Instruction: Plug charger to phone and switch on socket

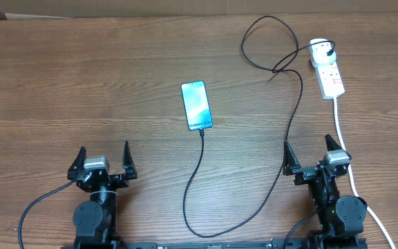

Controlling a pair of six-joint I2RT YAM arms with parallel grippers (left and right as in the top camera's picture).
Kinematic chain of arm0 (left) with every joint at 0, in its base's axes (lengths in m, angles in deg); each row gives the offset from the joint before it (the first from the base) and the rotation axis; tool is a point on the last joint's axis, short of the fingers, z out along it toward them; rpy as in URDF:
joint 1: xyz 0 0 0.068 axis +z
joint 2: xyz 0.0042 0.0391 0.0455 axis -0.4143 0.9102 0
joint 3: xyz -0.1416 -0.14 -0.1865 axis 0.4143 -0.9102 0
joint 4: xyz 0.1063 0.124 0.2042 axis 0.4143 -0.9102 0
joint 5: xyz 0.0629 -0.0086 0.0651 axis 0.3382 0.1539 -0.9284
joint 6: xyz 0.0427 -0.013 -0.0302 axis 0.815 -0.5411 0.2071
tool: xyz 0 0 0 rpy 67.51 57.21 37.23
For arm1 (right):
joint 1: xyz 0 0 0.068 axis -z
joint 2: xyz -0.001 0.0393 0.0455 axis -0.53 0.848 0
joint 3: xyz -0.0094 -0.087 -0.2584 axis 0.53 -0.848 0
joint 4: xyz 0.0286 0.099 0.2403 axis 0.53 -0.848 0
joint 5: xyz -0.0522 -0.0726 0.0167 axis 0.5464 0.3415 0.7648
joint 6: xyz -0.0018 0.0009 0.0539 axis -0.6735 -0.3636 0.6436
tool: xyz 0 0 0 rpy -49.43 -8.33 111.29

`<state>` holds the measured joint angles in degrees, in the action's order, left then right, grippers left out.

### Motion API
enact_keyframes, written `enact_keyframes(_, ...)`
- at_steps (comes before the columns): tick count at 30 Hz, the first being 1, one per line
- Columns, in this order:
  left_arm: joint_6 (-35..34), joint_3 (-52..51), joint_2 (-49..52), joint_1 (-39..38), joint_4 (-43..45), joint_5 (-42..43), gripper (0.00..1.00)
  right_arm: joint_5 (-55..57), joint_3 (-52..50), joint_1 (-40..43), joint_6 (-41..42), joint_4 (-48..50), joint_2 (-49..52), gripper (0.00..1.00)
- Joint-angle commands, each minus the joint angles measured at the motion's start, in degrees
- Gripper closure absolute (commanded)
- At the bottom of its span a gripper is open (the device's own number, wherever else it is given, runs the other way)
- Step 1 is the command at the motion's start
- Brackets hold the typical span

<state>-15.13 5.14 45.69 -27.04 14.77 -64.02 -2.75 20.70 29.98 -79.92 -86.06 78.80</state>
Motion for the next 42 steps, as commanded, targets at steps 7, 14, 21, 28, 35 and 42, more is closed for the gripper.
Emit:
enact_keyframes(7, -0.46, -0.24, -0.61, 0.35, -0.20, 0.87, 0.01, 0.37, -0.59, -0.39, 0.35, 0.26, -0.46, 0.00)
enact_keyframes(14, 0.96, -0.24, -0.59, 0.35, -0.35, 1.11, 0.00, 0.37, -0.59, -0.39, 0.35, 0.26, -0.46, 0.00)
enact_keyframes(21, 3.28, -0.22, -0.59, 0.35, -0.55, 2.10, 0.01, 0.35, -0.59, -0.39, 0.35, 0.26, -0.46, 0.00)
enact_keyframes(28, 3.21, -0.22, -0.59, 0.35, -0.61, 2.62, 0.00, 0.37, -0.59, -0.39, 0.35, 0.26, -0.46, 0.00)
enact_keyframes(35, 3.19, -0.22, -0.57, 0.35, -0.61, 2.64, 0.00, 0.35, -0.59, -0.39, 0.35, 0.26, -0.46, 0.00)
enact_keyframes(42, 2.58, -0.20, -0.57, 0.35, -0.37, 2.86, 0.01, 0.35, -0.59, -0.39, 0.35, 0.26, -0.46, 0.00)
